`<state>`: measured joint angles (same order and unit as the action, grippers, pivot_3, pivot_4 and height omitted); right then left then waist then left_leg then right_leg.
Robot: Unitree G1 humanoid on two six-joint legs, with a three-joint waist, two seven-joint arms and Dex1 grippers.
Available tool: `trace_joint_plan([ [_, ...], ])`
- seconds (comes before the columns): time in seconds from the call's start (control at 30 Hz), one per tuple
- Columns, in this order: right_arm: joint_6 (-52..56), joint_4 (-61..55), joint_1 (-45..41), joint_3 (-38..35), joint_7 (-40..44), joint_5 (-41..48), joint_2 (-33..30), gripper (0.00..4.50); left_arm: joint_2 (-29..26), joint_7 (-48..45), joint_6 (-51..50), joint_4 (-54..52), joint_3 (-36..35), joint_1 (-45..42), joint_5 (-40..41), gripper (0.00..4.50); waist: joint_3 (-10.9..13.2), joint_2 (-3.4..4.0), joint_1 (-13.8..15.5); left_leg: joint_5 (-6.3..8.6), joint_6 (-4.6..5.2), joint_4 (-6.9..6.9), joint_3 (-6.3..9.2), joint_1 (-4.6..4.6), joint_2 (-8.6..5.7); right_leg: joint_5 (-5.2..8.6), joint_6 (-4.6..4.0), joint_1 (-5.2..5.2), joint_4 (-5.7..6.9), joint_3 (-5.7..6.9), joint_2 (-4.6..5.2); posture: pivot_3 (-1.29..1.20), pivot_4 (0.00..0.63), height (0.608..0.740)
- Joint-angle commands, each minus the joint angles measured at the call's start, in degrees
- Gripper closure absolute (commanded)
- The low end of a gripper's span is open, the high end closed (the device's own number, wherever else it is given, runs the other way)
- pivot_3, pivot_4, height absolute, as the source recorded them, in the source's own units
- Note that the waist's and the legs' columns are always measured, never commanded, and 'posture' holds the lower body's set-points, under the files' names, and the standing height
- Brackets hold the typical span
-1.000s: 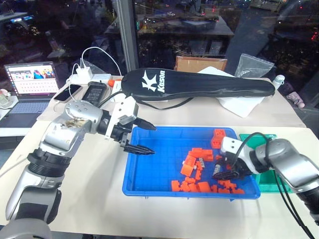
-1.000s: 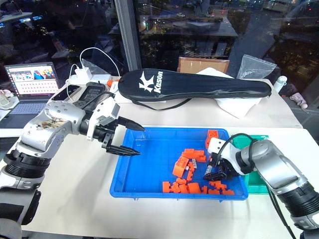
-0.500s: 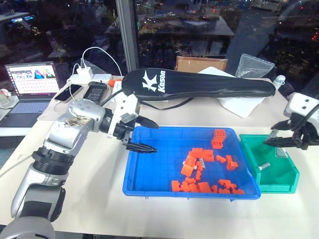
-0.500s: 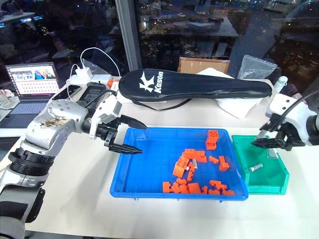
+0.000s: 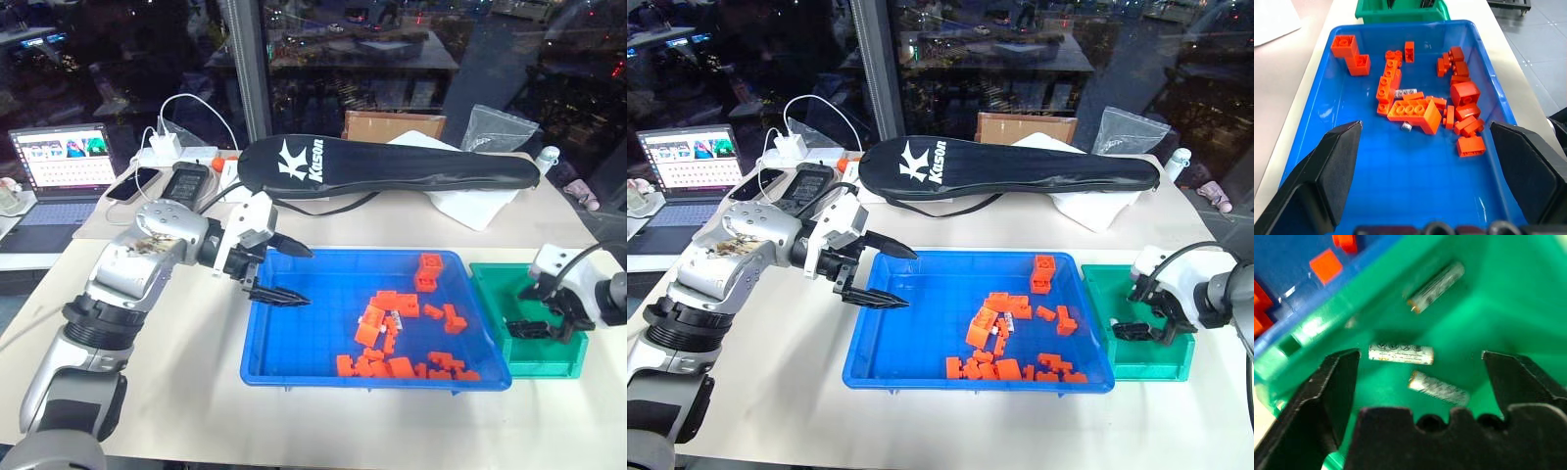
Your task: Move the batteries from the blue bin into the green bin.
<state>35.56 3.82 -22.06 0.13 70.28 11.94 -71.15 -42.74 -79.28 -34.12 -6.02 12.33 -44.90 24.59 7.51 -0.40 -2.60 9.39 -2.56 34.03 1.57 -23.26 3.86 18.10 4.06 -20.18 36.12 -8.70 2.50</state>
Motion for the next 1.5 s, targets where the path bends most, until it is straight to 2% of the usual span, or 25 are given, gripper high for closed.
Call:
trace_joint_plan([
  [0.03, 2.62, -7.04, -6.44, -3.51, 1.2, 3.21, -1.62, 0.05, -0.86, 0.37, 0.07, -1.66, -1.37, -0.39, 0.26, 0.0, 0.0, 0.07, -0.15, 0.0, 0.0, -0.02, 0.0, 0.0, 0.0, 0.0, 0.0, -0.01, 0.0, -0.01, 0.0, 0.0, 0.15, 0.731],
  [0.13, 5.36, -12.55, -10.1, -1.99, 1.02, 6.25, 1.55, 0.05, -0.83, 0.49, 0.07, -1.65, -1.29, -0.4, 0.24, 0.0, 0.0, 0.05, -0.04, 0.0, 0.0, -0.06, 0.01, 0.03, 0.02, 0.0, 0.0, 0.0, -0.02, 0.01, -0.02, 0.0, 0.15, 0.731],
  [0.27, 9.36, -17.7, -10.83, 3.37, -1.29, 8.63, 10.04, 0.05, -0.69, 0.69, 0.3, -1.72, -1.28, -0.41, 0.31, 0.0, 0.0, -0.08, 0.04, 0.0, 0.0, -0.05, 0.03, 0.01, 0.02, 0.0, 0.0, 0.01, -0.02, 0.02, -0.02, 0.0, 0.15, 0.731],
  [0.4, 7.67, -14.74, -10.89, 6.64, -4.57, 6.3, 15.81, 0.05, -1.46, 0.29, 0.34, -1.94, -1.5, 0.01, 0.38, 0.0, 0.0, -0.08, 0.7, 0.0, 0.0, 0.05, 0.03, -0.13, -0.01, 0.0, -0.01, -0.03, -0.02, 0.03, 0.0, 0.0, 0.15, 0.731],
  [0.73, 2.12, -3.49, -10.57, 12.92, -5.22, 0.92, 21.26, 0.05, -2.59, 1.35, -0.43, -3.86, -2.14, 1.49, 0.86, 0.0, 0.0, -0.08, 1.05, 0.0, 0.0, 0.08, 0.03, -0.1, 0.01, -0.01, -0.01, -0.04, 0.0, 0.02, -0.01, 0.0, 0.15, 0.731],
  [0.83, 1.57, -1.58, -11.25, 12.5, -5.41, 1.09, 22.73, 0.73, -3.02, 1.68, -0.92, -4.59, -2.34, 1.94, 1.1, 0.0, 0.0, -0.08, 1.04, 0.0, 0.0, 0.08, 0.03, -0.1, 0.0, -0.01, -0.01, -0.04, 0.0, 0.03, -0.02, 0.0, 0.15, 0.731],
  [1.13, -1.19, 0.63, -15.08, 11.84, -5.54, -0.63, 23.83, 3.9, -3.16, 2.55, -2.0, -6.04, -2.69, 2.53, 1.5, 0.0, 0.0, -0.07, 1.04, 0.0, 0.0, 0.08, 0.03, -0.09, 0.0, -0.01, 0.0, -0.04, 0.01, 0.02, -0.02, 0.0, 0.15, 0.731],
  [1.17, -1.54, 0.67, -16.06, 11.9, -6.02, -0.95, 24.3, 4.04, -3.17, 2.54, -2.02, -6.06, -2.69, 2.52, 1.45, 0.0, 0.0, -0.07, 1.03, 0.0, 0.0, 0.08, 0.03, -0.08, 0.0, -0.01, 0.0, -0.03, 0.01, 0.02, -0.02, 0.0, 0.15, 0.731],
  [1.37, -3.02, 1.55, -19.3, 13.12, -9.21, -2.67, 29.33, 4.04, -3.1, 2.5, -1.92, -6.01, -2.58, 2.33, 1.28, 0.0, 0.0, -0.08, 0.45, 0.0, 0.0, 0.03, 0.03, -0.06, 0.02, -0.01, -0.01, -0.04, 0.04, 0.03, -0.04, 0.0, 0.15, 0.731],
  [1.5, -7.65, 7.94, -21.22, 14.11, -17.23, -7.78, 35.0, 4.04, -2.97, 2.49, -1.78, -5.8, -2.42, 2.07, 1.1, 0.0, 0.0, -0.08, 0.38, 0.0, 0.0, 0.04, 0.04, -0.08, 0.01, -0.02, -0.01, -0.04, 0.02, 0.03, -0.03, 0.0, 0.15, 0.731],
])
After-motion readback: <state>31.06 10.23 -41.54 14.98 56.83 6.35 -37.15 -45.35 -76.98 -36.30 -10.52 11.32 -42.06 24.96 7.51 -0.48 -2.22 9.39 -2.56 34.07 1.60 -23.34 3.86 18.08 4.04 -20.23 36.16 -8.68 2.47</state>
